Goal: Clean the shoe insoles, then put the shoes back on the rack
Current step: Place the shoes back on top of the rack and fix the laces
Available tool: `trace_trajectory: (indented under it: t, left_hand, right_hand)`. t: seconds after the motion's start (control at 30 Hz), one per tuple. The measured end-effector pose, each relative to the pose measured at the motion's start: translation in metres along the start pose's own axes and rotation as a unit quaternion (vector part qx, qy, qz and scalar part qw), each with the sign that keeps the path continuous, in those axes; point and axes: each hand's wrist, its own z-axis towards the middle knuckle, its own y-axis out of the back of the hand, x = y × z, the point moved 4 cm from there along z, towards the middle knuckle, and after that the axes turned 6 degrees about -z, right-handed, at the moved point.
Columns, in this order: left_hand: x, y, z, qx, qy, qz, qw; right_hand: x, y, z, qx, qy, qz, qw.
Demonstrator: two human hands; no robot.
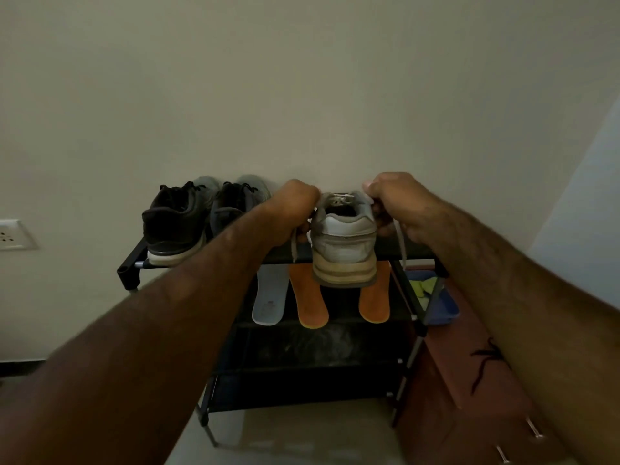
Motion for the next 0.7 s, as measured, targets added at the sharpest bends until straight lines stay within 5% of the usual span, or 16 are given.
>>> trace_trajectory:
  t: [0.1,0.3,0.4,0.53,0.7]
  left_hand:
    - [0.006,-0.001,0.003,-0.011,-0.015,-0.010,1.000]
    - [-0.006,0.007,-0.001,0.046,0.059,-0.078,0.994]
    - [-0.034,0.003,-0.007,0.033,-0.009,0.036,0.999]
    - [-0.061,-0.017,-0.022,0.034,-0.102,0.245,0.964]
    - [-0.071,-0.025,-0.057,0.162,-0.169,0.315,0.920]
  right_hand:
    - [-0.003,-0.003,0.000,-0.031,-0.004,0.072,0.997]
    - [0.017,0.014,-0.001,-0.022,-0.017,-0.133,0.991]
    - [0.035,0.005,-0.010,0.064,-0.038,-0.146,0.986]
    - [0.053,-0.007,-0.016,0.066,-0.047,-0.146,0.986]
    - [0.056,0.000,-0.023,0.090,-0.027,-0.160,0.983]
